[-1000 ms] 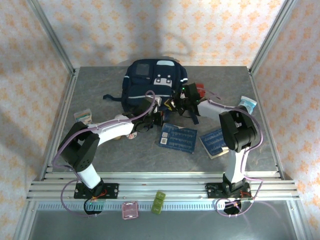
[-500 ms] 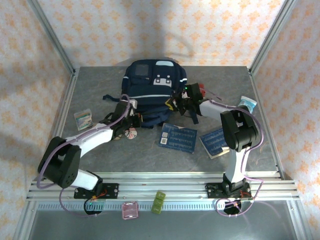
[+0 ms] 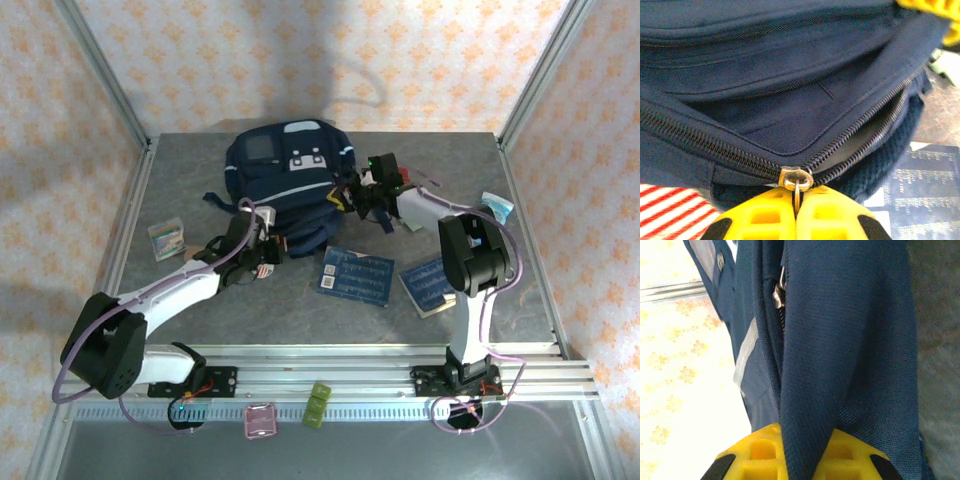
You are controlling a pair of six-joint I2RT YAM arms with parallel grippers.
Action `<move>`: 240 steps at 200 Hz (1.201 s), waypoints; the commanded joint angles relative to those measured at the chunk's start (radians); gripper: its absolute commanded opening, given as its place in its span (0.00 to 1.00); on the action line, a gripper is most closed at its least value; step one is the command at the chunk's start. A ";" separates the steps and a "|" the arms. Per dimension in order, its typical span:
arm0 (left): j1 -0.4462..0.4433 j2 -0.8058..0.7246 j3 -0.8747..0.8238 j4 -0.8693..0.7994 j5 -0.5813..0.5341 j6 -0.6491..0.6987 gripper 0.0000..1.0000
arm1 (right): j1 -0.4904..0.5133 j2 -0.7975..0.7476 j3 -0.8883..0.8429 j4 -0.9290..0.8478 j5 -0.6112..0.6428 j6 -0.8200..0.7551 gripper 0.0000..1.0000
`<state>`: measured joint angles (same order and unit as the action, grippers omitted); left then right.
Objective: Pack the student bag
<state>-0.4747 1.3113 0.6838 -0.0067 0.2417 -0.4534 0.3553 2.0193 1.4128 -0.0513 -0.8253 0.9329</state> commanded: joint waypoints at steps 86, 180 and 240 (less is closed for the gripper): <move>-0.110 0.364 0.325 0.122 -0.081 0.006 0.00 | -0.128 -0.003 0.160 -0.222 0.313 -0.141 0.53; -0.128 0.372 0.327 0.137 -0.049 0.000 0.00 | 0.002 -0.189 -0.107 -0.151 0.124 -0.067 0.59; -0.140 0.370 0.325 0.145 -0.048 0.005 0.00 | 0.078 -0.039 -0.002 -0.192 0.078 -0.018 0.47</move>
<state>-0.5991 1.6859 0.9684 0.0727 0.1829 -0.4706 0.4065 1.9324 1.3594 -0.2230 -0.7116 0.8825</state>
